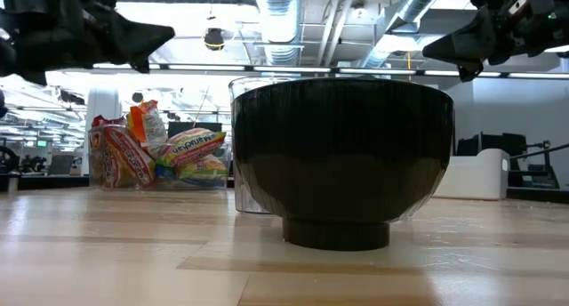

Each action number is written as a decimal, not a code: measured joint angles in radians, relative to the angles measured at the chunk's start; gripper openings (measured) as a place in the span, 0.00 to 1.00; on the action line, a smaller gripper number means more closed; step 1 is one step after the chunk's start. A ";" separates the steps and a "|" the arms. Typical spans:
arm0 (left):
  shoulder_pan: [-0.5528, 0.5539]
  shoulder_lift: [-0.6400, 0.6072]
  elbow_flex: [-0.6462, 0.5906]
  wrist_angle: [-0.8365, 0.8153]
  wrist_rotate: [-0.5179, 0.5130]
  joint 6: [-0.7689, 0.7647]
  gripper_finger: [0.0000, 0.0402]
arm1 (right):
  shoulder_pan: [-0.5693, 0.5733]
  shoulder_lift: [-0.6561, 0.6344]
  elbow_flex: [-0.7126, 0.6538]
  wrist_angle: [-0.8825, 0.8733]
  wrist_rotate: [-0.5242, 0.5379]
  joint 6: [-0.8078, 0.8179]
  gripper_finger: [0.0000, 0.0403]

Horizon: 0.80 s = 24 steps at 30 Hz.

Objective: Pick & Place Food Item
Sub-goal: Return to Home Position

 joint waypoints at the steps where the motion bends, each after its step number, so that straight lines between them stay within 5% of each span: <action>1: 0.001 -0.021 -0.009 -0.016 0.005 0.000 0.00 | 0.000 0.000 0.000 0.001 0.000 0.004 0.00; 7: 0.002 -0.192 -0.009 -0.149 0.100 0.000 0.00 | 0.000 0.000 0.000 0.001 0.000 0.024 0.00; 16: 0.002 -0.536 -0.009 -0.498 0.081 0.028 0.00 | 0.008 0.000 0.000 -0.002 0.000 0.034 0.00; 24: 0.009 -0.541 -0.008 -0.650 -0.066 0.111 0.00 | 0.009 0.000 0.001 -0.014 0.000 0.035 0.00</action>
